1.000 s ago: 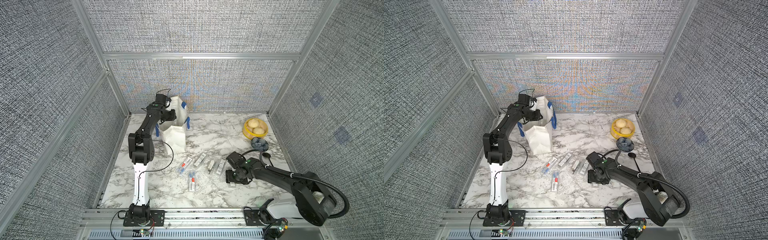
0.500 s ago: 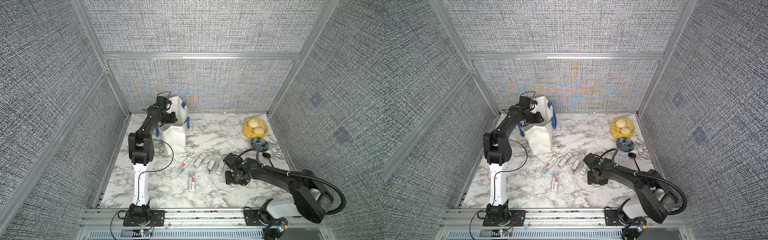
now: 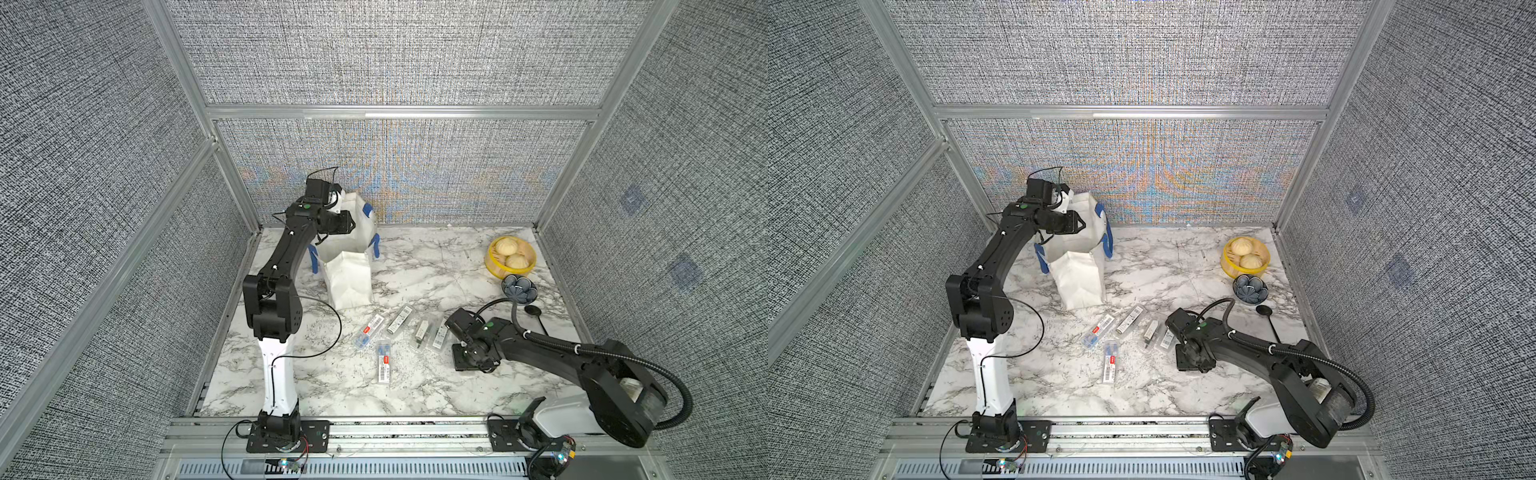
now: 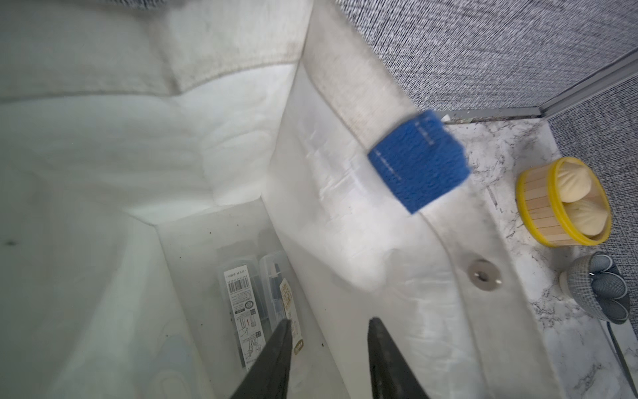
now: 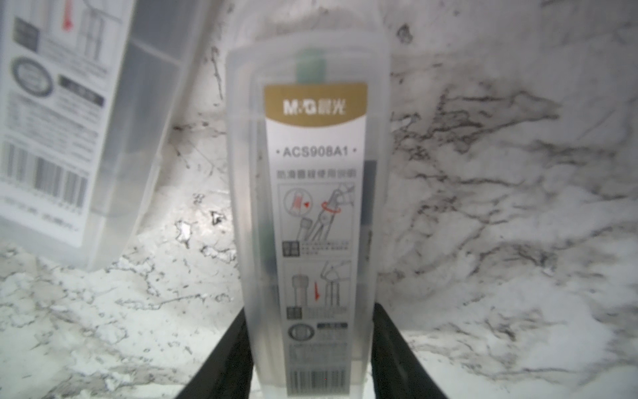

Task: Put the compass set into the canvas bag
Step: Place the compass set in the canvas bag, then pick up the compass set at the center of the board.

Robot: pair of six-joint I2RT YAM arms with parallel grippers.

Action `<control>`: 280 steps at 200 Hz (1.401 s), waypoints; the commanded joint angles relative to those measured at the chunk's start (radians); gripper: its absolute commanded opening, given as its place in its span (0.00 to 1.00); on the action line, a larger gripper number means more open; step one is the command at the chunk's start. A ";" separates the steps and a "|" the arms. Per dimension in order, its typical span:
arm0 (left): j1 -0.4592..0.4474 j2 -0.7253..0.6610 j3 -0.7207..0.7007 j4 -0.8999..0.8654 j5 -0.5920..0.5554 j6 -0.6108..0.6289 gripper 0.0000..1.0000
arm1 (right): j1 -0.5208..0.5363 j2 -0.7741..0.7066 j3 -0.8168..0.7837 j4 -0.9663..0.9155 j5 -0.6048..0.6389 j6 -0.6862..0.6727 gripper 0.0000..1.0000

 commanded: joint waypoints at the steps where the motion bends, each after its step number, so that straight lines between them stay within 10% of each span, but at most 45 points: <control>1: -0.001 -0.060 -0.033 0.030 0.000 0.012 0.39 | 0.002 -0.014 -0.012 0.018 0.016 -0.010 0.44; 114: -0.237 -0.421 -0.437 0.189 0.022 -0.017 0.41 | 0.001 -0.174 0.059 0.100 0.112 -0.121 0.39; 211: -0.466 -0.283 -0.752 0.775 0.275 -0.405 0.51 | -0.002 -0.158 0.098 0.255 0.024 -0.178 0.39; 280: -0.504 -0.250 -0.822 0.812 0.290 -0.456 0.52 | -0.018 -0.100 0.141 0.296 -0.027 -0.189 0.39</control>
